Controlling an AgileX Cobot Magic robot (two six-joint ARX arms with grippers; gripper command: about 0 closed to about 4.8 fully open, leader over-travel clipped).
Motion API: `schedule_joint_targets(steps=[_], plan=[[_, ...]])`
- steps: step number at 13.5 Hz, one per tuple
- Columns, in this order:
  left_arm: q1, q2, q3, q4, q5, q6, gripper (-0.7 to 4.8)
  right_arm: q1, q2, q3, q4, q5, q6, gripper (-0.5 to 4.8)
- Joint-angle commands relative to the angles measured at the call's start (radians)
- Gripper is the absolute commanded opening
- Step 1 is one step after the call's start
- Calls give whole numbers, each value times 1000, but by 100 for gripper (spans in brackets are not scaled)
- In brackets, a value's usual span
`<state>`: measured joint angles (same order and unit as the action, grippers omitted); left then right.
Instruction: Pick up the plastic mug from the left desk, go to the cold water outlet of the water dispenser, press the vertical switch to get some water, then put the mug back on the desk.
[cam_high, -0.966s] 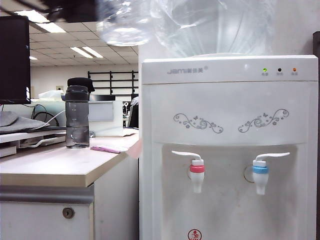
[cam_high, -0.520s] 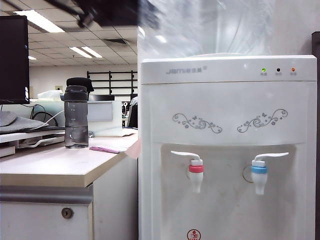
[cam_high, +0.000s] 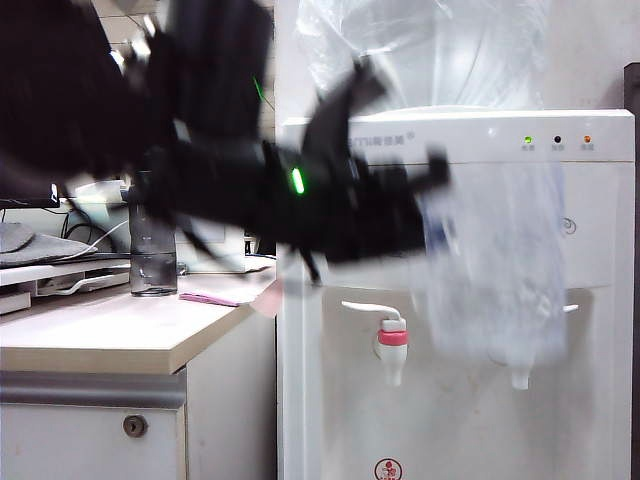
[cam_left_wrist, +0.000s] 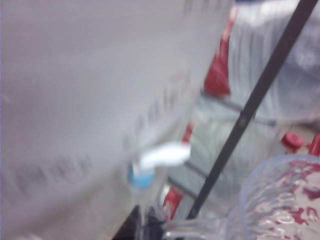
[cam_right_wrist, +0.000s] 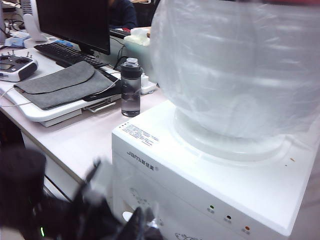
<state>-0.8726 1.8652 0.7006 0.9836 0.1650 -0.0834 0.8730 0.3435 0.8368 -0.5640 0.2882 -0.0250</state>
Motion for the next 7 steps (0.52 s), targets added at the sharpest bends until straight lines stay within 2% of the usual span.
schedule_joint_targets(steps=[1,5,7], plan=[[-30,102,2,120,-57,-7,-6,0,0,3,14,-2,-2,-1],[-30,193,3,190,-124,-27,-6,0,0,3,7,-2,-2,-1],[-30,224,5,209,-124,-53,-6,0,0,3,-32,-2,-2,-1]])
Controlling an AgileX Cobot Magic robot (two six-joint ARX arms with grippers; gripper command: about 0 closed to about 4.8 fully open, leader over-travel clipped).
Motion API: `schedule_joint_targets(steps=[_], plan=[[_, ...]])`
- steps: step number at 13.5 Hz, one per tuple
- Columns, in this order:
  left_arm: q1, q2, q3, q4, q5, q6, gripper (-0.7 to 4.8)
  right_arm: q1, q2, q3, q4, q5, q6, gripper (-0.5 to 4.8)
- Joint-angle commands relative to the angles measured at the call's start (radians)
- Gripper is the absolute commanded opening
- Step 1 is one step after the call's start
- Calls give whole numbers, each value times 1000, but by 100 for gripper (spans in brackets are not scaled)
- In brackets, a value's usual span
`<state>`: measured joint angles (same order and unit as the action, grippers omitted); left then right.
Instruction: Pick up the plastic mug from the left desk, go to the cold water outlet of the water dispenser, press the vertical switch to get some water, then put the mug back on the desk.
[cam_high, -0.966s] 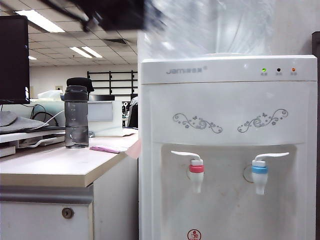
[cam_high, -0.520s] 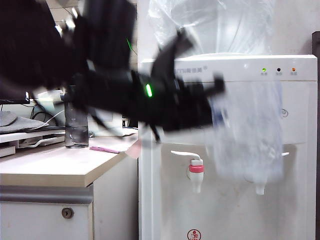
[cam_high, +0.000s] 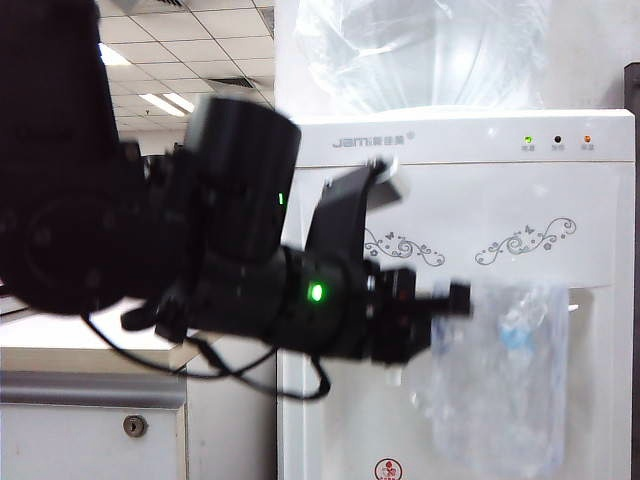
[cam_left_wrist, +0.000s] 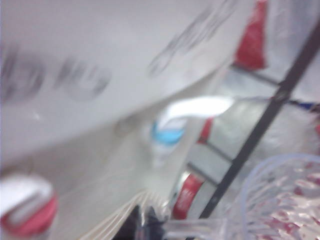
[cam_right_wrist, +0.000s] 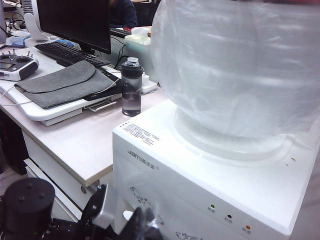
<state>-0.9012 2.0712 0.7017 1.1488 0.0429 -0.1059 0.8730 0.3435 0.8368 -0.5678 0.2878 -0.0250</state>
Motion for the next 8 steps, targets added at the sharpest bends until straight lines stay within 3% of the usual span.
schedule_joint_targets(steps=[1,8], plan=[[-2,25,4,43,-3,-34,-6,0,0,3,-43,-2,-2,-1],[-1,25,4,42,2,-33,-6,0,0,3,-35,-2,-2,-1]])
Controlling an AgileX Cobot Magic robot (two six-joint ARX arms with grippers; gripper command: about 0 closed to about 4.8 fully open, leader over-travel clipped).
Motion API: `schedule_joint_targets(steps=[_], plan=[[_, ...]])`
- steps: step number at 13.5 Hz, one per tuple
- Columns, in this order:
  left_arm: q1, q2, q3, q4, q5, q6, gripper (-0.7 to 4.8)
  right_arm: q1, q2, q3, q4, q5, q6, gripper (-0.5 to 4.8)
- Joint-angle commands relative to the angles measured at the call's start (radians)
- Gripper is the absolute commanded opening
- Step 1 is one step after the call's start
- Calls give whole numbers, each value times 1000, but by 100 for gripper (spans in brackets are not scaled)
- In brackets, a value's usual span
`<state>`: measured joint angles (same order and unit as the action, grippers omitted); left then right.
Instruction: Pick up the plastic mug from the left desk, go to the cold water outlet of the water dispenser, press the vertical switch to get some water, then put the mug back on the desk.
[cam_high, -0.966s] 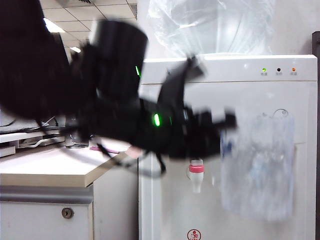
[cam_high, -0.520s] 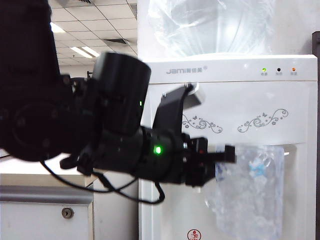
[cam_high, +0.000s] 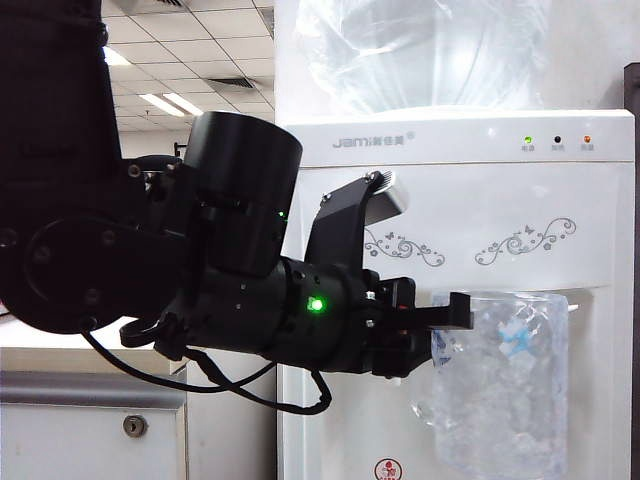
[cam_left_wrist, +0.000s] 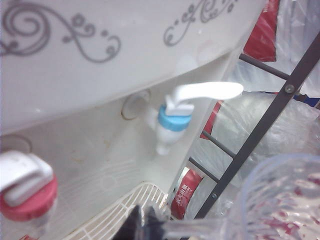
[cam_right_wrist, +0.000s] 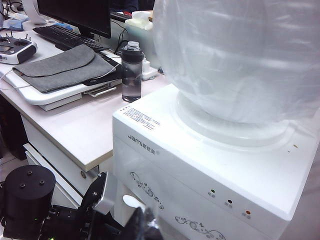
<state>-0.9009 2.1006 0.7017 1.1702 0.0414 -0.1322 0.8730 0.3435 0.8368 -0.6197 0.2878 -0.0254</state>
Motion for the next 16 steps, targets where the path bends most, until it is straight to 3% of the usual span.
schedule_joint_targets(steps=[1,8,12,16], plan=[[-2,-5,4,21,3,-7,-6,0,0,3,18,-2,-2,-1],[-1,-5,10,23,-14,3,-6,0,0,3,18,-1,-2,-1],[-10,34,35,13,-157,1,-6,0,1,3,18,6,-2,-1],[-11,93,75,14,-161,1,-6,0,1,3,18,5,-2,-1]])
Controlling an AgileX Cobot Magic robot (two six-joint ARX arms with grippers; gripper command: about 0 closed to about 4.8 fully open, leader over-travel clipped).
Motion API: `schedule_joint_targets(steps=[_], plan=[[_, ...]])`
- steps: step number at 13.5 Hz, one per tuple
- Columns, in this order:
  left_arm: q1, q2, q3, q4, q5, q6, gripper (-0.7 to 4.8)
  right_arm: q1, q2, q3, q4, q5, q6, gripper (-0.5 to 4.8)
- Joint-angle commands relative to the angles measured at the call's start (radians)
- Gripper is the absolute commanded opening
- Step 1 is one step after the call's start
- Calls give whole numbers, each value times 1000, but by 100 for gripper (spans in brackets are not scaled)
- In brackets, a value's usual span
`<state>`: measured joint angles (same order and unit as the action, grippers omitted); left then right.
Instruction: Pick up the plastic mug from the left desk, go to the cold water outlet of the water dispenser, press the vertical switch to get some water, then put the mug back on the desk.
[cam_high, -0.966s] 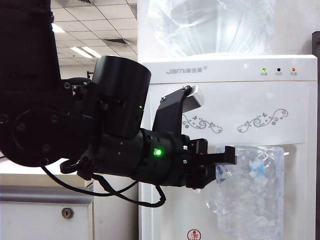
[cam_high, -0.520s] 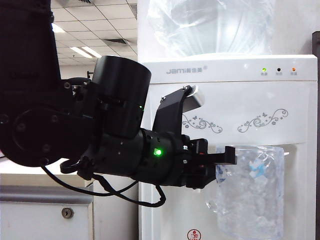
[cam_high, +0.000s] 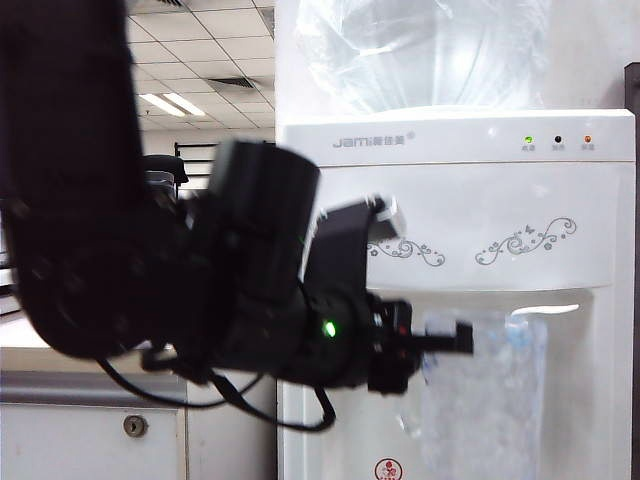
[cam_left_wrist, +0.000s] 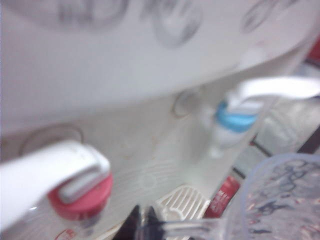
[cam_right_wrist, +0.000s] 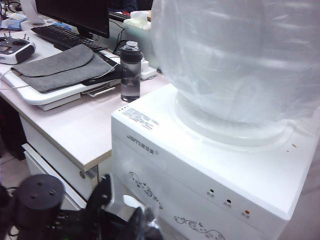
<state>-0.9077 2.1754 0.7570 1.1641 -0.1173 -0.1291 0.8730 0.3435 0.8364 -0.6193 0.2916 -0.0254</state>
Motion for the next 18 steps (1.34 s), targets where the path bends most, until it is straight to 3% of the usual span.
schedule_joint_targets(steps=[1,7,13,18], plan=[[-5,29,27,19,-2,-3,-6,0,1,3,17,2,-2,-1],[-58,65,93,-5,-32,2,-6,0,1,3,17,2,-2,-1],[-90,83,184,-187,-152,-11,-6,0,1,3,18,-2,-2,-1],[-89,89,186,-186,-155,-66,-6,0,1,3,18,-2,-2,-1]])
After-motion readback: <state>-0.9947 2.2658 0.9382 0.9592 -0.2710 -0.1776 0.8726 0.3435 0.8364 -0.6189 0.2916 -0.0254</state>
